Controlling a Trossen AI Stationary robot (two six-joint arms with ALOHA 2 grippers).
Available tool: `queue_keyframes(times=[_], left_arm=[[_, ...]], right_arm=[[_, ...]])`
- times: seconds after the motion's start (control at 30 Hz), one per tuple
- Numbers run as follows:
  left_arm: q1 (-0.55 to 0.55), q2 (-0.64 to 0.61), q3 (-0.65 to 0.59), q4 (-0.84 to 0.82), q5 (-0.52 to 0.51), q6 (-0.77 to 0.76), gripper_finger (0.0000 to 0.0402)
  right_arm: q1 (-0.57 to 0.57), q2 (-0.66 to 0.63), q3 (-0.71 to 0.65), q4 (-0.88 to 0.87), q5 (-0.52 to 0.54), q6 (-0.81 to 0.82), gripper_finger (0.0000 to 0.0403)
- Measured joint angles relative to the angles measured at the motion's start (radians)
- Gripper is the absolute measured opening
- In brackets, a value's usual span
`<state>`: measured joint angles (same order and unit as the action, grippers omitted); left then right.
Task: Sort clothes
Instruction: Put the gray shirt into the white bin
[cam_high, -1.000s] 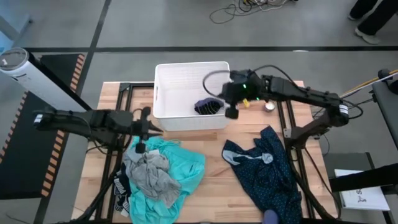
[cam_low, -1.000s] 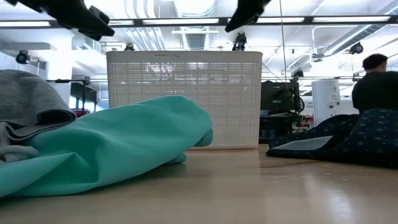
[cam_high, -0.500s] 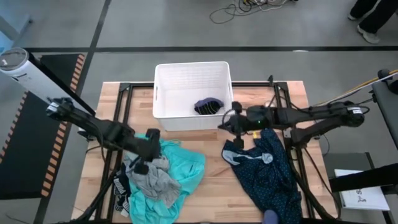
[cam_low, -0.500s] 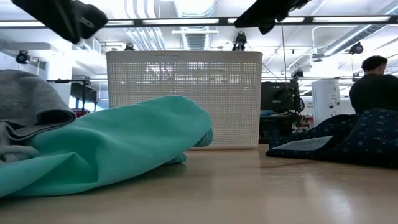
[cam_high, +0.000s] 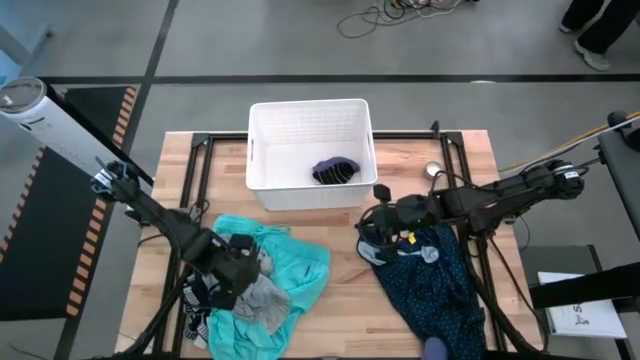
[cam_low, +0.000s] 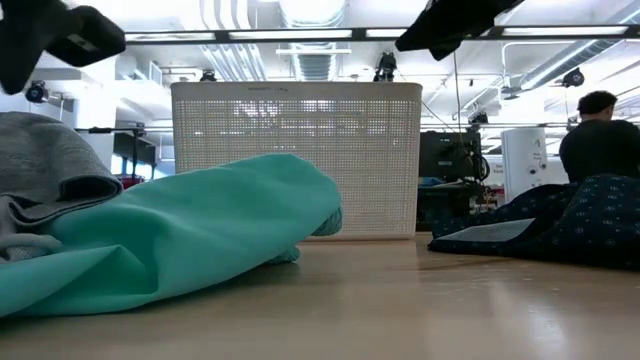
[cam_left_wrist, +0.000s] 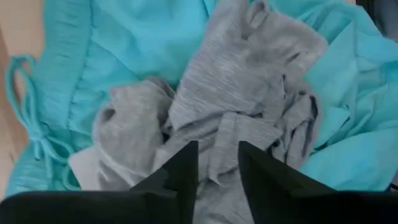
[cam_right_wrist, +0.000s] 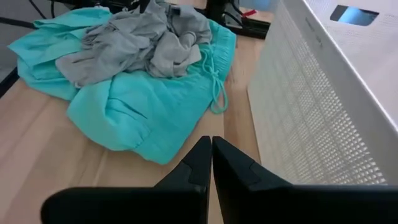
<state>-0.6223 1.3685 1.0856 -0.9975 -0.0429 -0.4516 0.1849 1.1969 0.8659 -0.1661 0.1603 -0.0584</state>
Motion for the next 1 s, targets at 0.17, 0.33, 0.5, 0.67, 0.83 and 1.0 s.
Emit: queue_keyframes(times=[0.17,0.33,0.5,0.67,0.83,1.0], left_arm=[[-0.018,0.005,-0.019,-0.039,-0.001,-0.053,0.0175],[-0.044,0.005,-0.035,-0.060,-0.054,-0.008,0.0232],[-0.051,0.005,-0.088,-0.058,-0.079,0.017,0.0263],[-0.051,0.005,-0.164,0.015,-0.079,0.019,0.0268],[-0.051,0.005,-0.197,0.125,-0.072,0.017,0.0234],[-0.050,0.004,-0.227,0.165,-0.035,0.015,0.0138]], right_arm=[[0.001,0.000,-0.001,0.000,0.000,0.007,0.0000],[0.001,0.000,-0.001,-0.001,0.000,0.006,0.0000],[0.001,0.000,-0.001,-0.002,-0.001,0.005,0.0000],[0.003,0.000,-0.001,-0.009,-0.001,0.006,0.0000],[0.003,0.000,-0.001,-0.009,-0.001,0.006,0.0000],[0.005,0.000,-0.001,-0.009,-0.001,0.006,0.0000]])
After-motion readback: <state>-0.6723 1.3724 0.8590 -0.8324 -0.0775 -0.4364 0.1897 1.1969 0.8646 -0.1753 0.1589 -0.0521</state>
